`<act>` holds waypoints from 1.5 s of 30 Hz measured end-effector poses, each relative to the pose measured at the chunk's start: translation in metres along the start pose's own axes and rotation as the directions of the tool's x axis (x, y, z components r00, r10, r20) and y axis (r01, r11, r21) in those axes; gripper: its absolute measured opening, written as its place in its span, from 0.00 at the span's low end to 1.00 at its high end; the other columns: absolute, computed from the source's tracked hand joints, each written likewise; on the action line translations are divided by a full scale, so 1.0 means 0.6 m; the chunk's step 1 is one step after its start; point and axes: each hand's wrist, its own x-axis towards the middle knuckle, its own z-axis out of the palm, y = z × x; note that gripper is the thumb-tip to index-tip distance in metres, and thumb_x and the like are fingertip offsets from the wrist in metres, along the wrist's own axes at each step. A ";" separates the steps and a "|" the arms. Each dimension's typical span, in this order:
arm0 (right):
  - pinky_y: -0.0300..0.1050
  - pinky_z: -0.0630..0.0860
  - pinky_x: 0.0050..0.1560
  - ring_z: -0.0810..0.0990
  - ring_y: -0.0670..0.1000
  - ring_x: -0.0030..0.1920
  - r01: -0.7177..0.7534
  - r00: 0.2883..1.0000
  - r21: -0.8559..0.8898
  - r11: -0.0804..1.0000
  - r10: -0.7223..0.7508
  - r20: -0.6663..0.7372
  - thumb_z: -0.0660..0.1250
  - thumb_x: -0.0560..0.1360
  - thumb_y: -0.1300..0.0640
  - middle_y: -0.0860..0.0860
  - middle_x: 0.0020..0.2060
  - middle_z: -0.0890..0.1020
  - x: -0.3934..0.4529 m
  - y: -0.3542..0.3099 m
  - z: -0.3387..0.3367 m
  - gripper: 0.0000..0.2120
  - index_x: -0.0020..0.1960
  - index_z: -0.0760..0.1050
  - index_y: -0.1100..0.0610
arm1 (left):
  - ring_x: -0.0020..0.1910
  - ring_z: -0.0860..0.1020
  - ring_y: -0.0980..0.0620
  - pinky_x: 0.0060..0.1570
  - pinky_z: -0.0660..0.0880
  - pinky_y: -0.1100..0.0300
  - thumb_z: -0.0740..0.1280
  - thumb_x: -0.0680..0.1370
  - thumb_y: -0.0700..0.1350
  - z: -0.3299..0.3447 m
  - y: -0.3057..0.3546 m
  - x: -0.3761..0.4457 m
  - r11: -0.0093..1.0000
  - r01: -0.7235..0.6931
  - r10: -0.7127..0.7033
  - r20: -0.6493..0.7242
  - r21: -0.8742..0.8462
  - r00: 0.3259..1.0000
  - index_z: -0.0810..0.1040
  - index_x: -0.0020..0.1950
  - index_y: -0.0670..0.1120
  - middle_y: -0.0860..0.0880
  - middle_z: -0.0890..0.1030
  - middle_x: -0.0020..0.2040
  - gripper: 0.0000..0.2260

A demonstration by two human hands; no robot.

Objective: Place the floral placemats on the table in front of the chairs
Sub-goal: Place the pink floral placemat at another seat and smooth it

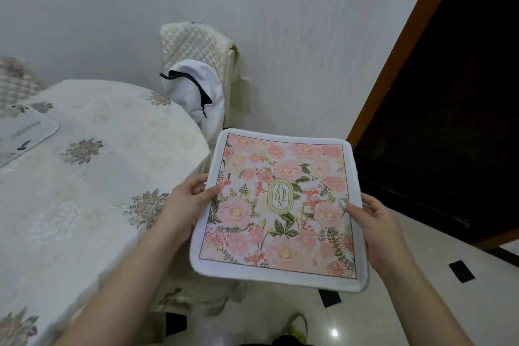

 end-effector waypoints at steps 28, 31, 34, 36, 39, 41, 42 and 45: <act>0.64 0.82 0.46 0.86 0.61 0.44 -0.042 0.926 -0.238 0.970 0.127 0.355 0.71 0.75 0.61 0.58 0.47 0.86 0.478 -0.154 0.282 0.13 0.59 0.76 0.55 | 0.45 0.85 0.39 0.49 0.81 0.41 0.74 0.75 0.45 -0.051 0.104 0.331 0.991 -0.036 -0.011 -0.354 -0.128 0.935 0.81 0.58 0.47 0.42 0.86 0.48 0.12; 0.61 0.82 0.43 0.86 0.62 0.44 -0.058 0.908 -0.251 0.966 0.156 0.390 0.70 0.76 0.61 0.58 0.46 0.86 0.506 -0.162 0.320 0.12 0.59 0.76 0.55 | 0.44 0.85 0.40 0.47 0.82 0.42 0.73 0.75 0.44 -0.067 0.119 0.353 0.989 -0.046 -0.013 -0.389 -0.142 0.921 0.81 0.58 0.46 0.42 0.86 0.48 0.12; 0.59 0.83 0.41 0.86 0.61 0.43 -0.063 0.884 -0.277 0.959 0.183 0.431 0.70 0.76 0.61 0.57 0.45 0.86 0.537 -0.164 0.361 0.12 0.58 0.76 0.55 | 0.44 0.85 0.40 0.43 0.82 0.46 0.73 0.76 0.44 -0.084 0.124 0.369 0.986 -0.054 -0.022 -0.435 -0.161 0.900 0.81 0.58 0.46 0.42 0.86 0.47 0.12; 0.60 0.83 0.42 0.86 0.61 0.43 -0.048 0.863 -0.303 0.952 0.192 0.467 0.70 0.76 0.60 0.56 0.45 0.86 0.564 -0.166 0.390 0.12 0.58 0.76 0.55 | 0.43 0.85 0.40 0.41 0.82 0.48 0.73 0.76 0.43 -0.091 0.124 0.380 0.982 -0.067 -0.025 -0.472 -0.176 0.881 0.81 0.59 0.45 0.43 0.86 0.47 0.12; 0.64 0.82 0.44 0.86 0.63 0.43 -0.034 0.824 -0.340 0.940 0.219 0.523 0.71 0.75 0.60 0.57 0.45 0.86 0.612 -0.169 0.434 0.13 0.59 0.76 0.56 | 0.43 0.85 0.39 0.41 0.81 0.48 0.72 0.76 0.43 -0.094 0.122 0.401 0.977 -0.076 -0.044 -0.539 -0.198 0.841 0.81 0.58 0.45 0.41 0.86 0.48 0.11; 0.68 0.81 0.46 0.85 0.63 0.44 -0.031 0.790 -0.352 0.936 0.238 0.565 0.72 0.75 0.60 0.58 0.46 0.86 0.647 -0.171 0.462 0.14 0.60 0.76 0.56 | 0.44 0.85 0.40 0.44 0.82 0.46 0.72 0.76 0.42 -0.094 0.125 0.417 0.973 -0.074 -0.068 -0.581 -0.218 0.811 0.81 0.58 0.44 0.41 0.85 0.48 0.11; 0.68 0.80 0.47 0.85 0.63 0.44 -0.028 0.770 -0.353 0.935 0.245 0.589 0.72 0.75 0.60 0.59 0.47 0.86 0.665 -0.173 0.476 0.14 0.60 0.76 0.56 | 0.44 0.85 0.40 0.46 0.82 0.44 0.73 0.76 0.42 -0.092 0.128 0.425 0.971 -0.074 -0.080 -0.599 -0.227 0.797 0.81 0.58 0.44 0.41 0.86 0.48 0.11; 0.66 0.81 0.47 0.86 0.63 0.44 -0.010 0.718 -0.374 0.927 0.267 0.642 0.71 0.75 0.60 0.58 0.46 0.86 0.720 -0.182 0.514 0.13 0.58 0.77 0.55 | 0.45 0.85 0.39 0.48 0.81 0.41 0.74 0.74 0.44 -0.077 0.138 0.447 0.963 -0.079 -0.115 -0.658 -0.257 0.744 0.81 0.57 0.44 0.41 0.86 0.48 0.13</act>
